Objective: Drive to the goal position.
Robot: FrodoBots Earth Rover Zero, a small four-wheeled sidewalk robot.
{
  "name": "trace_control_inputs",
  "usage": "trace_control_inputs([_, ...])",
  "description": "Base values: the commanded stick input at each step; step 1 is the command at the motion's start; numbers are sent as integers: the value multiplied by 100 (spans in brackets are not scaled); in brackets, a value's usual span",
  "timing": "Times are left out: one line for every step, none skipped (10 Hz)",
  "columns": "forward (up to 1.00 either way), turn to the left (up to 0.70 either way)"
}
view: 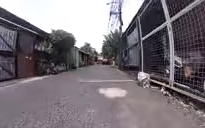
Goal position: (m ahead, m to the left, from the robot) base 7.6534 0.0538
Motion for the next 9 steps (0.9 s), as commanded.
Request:
trace_control_inputs([100, 0])
trace_control_inputs([100, 0])
trace_control_inputs([100, 0])
trace_control_inputs([100, 0])
trace_control_inputs([100, 0])
trace_control_inputs([100, 0])
trace_control_inputs([100, 0])
trace_control_inputs([100, 0])
trace_control_inputs([100, 0])
